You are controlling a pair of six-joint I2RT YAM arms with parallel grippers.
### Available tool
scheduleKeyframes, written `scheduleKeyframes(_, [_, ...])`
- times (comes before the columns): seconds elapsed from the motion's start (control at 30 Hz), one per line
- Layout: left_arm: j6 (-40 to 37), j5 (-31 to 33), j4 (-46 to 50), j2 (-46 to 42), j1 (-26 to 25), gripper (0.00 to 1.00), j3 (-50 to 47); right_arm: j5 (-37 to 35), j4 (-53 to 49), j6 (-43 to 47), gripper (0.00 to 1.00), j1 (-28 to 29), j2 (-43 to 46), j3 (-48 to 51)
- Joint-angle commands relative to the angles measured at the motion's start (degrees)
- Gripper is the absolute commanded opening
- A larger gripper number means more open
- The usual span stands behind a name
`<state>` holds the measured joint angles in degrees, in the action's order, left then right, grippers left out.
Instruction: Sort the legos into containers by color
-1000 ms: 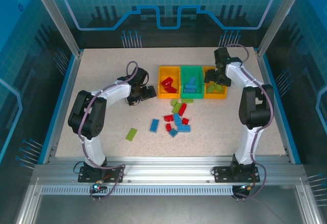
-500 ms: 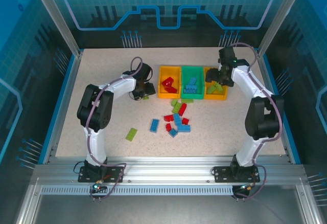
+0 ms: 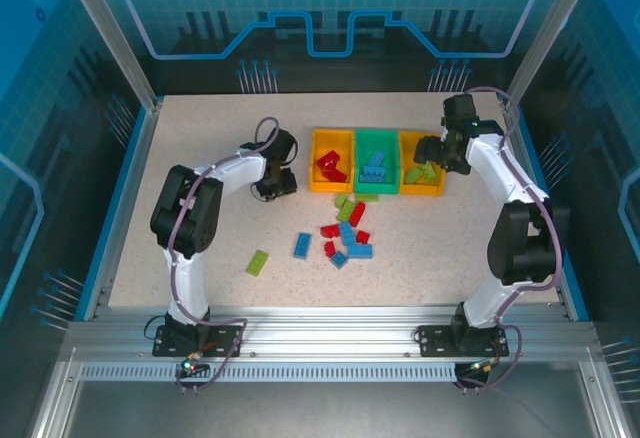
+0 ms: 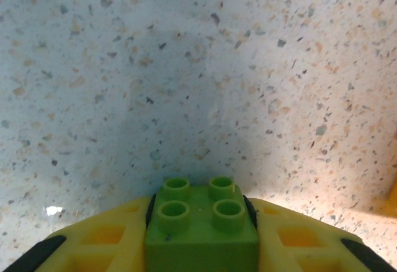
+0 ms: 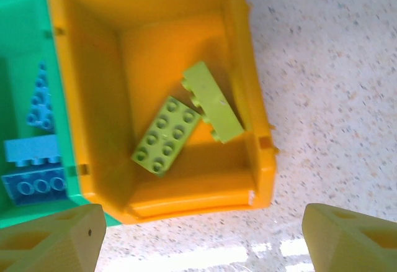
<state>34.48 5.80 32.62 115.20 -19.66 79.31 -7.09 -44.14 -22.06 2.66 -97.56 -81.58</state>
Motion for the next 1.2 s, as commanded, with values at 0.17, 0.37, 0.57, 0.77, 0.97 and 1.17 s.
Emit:
scheduleKeyframes(0.17, [0.8, -1.4, -2.6, -8.2, -1.0, 0.32, 0.0, 1.5, 1.5, 1.0, 0.84, -4.5, 2.4, 4.7])
scheduleKeyframes(0.37, [-0.2, -0.8, -2.6, -9.8, -5.9, 0.33, 6.7, 3.4, 4.9, 4.2, 0.78, -5.1, -1.4, 6.3])
scheduleKeyframes(0.57, [-1.1, -2.0, -4.0, -9.5, -9.8, 0.34, 11.4, 5.9, 7.9, 5.3, 0.61, -6.2, -5.4, 6.9])
scheduleKeyframes(0.77, [-1.4, -4.4, -6.4, -7.0, -12.1, 0.34, 14.1, 7.1, 9.1, 6.6, 0.44, -5.4, -8.1, 5.5])
scheduleKeyframes(0.97, [-1.7, -5.7, -7.4, -3.4, -14.5, 0.34, 18.0, 7.3, 10.7, 8.0, 0.36, -2.2, -8.9, 5.5])
scheduleKeyframes(1.17, [-1.7, -5.8, -7.4, 0.9, -16.2, 0.34, 23.8, 7.4, 11.1, 6.9, 0.3, 1.9, -10.2, 4.6])
